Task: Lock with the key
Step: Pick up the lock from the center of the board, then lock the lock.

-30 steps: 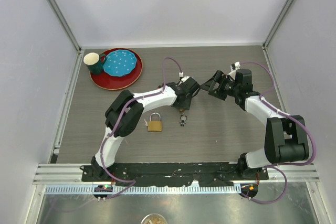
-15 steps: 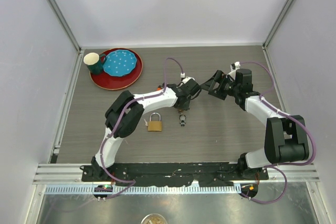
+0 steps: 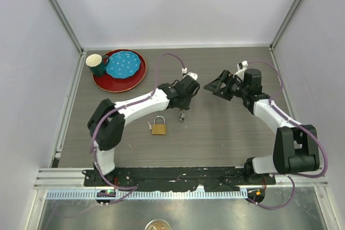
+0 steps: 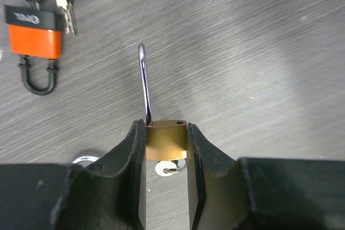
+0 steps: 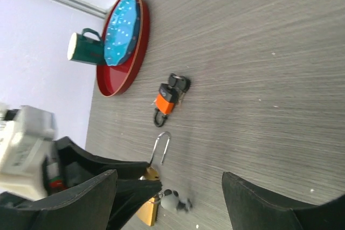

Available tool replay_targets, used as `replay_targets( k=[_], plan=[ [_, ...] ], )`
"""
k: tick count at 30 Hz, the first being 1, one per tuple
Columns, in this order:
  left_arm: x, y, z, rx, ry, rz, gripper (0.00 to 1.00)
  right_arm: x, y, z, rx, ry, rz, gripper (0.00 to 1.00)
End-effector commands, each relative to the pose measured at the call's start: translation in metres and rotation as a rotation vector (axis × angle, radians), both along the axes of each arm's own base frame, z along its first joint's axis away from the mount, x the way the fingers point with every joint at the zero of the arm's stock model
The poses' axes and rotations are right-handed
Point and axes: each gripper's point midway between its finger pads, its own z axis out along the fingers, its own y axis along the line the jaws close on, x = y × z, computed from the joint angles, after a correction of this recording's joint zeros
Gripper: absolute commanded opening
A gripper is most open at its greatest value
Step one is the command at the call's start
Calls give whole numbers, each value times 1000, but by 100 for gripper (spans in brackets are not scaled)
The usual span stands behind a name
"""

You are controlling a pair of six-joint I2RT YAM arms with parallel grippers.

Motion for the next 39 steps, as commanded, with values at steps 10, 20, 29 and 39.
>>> replay_targets(
  k=[10, 20, 29, 39],
  plan=[
    [-26, 18, 142, -326, -162, -223, 0, -17, 29, 114, 211, -342, 215, 84],
    [-64, 13, 171, -458, -143, -409, 0, -56, 90, 140, 290, -459, 429, 84],
    [-74, 4, 191, -560, -155, -447, 0, -51, 103, 124, 304, -448, 450, 82],
    [-77, 7, 201, -590, -189, -447, 0, -76, 111, 130, 380, -466, 544, 69]
  ],
)
